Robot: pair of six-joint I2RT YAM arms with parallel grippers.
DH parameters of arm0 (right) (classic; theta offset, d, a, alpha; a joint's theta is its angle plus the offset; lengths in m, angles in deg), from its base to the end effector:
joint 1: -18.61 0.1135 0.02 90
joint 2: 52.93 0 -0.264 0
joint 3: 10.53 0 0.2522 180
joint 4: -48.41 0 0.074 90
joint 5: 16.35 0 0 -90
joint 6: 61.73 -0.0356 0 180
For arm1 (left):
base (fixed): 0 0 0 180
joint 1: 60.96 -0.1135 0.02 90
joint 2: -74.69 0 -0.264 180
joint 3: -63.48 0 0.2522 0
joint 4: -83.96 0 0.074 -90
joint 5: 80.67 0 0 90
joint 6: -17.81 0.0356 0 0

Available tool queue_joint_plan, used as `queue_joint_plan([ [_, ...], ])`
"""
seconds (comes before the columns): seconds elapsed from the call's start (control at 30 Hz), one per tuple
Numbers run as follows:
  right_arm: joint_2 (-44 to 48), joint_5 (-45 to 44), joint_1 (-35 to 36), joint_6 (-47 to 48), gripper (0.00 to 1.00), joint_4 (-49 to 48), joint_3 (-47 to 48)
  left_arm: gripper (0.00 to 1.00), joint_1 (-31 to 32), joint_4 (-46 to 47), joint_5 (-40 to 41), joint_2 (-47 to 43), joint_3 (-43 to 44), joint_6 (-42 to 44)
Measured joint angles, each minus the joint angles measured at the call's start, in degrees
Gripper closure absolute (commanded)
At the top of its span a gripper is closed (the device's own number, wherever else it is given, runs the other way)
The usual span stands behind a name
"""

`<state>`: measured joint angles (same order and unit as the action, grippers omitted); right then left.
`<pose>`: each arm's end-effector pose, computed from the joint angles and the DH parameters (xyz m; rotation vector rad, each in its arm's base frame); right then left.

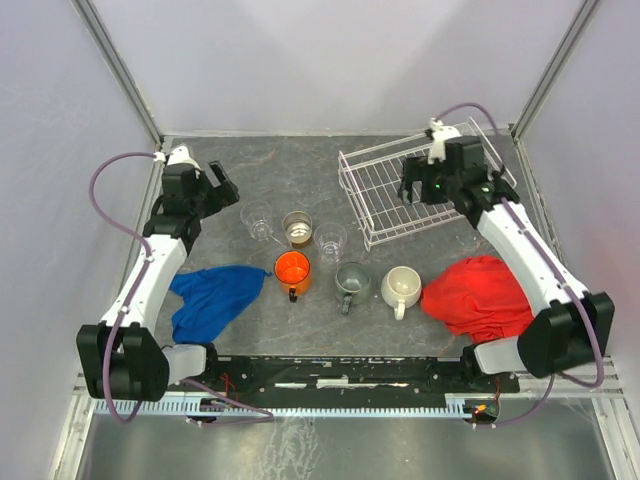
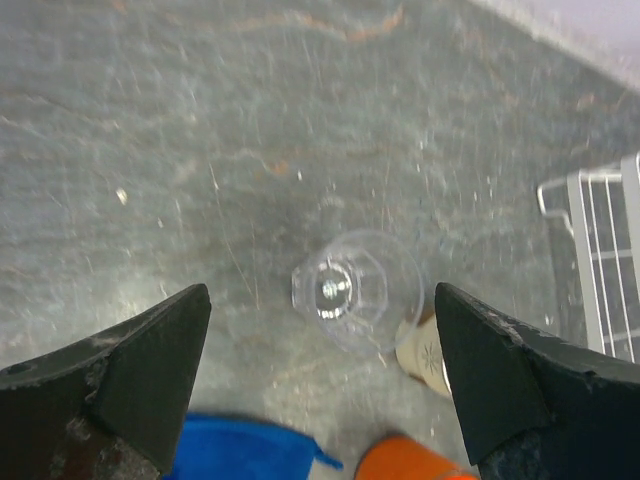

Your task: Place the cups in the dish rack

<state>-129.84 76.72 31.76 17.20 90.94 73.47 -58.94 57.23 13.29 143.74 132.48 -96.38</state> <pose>0.2914 0.0700 0.3382 -0.0704 2.2028 0.2962 0.2755 -0.0073 0.3105 -0.4355 1.9969 -0.2163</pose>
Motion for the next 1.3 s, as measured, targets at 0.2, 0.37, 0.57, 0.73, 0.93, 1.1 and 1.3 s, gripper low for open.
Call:
queue_joint_plan([
  [0.2,-7.5,3.15,9.75,0.68,0.0,6.95,8.2,0.01,3.17,-10.32,-1.51,0.72,4.48,-0.59],
  [0.37,-11.41,2.12,16.7,-0.81,0.0,9.14,10.75,0.01,3.82,-14.64,-2.56,0.04,8.52,-0.66],
  [0.57,-15.89,-1.57,19.47,-3.26,0.01,9.16,12.07,0.01,4.02,-17.38,-3.89,-2.49,8.76,-0.66],
  [0.73,-20.87,-5.25,19.78,-4.9,0.18,8.35,14.97,0.01,4.13,-18.99,-4.66,-3.91,9.01,-0.63],
  [0.93,-27.8,-7.87,19.76,-6.64,0.42,7.61,20.79,0.01,4.13,-21.27,-4.7,-4.37,9.11,-0.61],
  [1.1,-31.78,-8.79,19.76,-7.72,0.41,8.22,23.93,0.01,4.13,-22.84,-4.48,-5.25,9.94,-0.59],
  [1.3,-35.91,-9.79,19.76,-8.94,0.56,9.9,27.26,0.01,4.13,-23.3,-4.5,-6.03,10.73,-0.59],
])
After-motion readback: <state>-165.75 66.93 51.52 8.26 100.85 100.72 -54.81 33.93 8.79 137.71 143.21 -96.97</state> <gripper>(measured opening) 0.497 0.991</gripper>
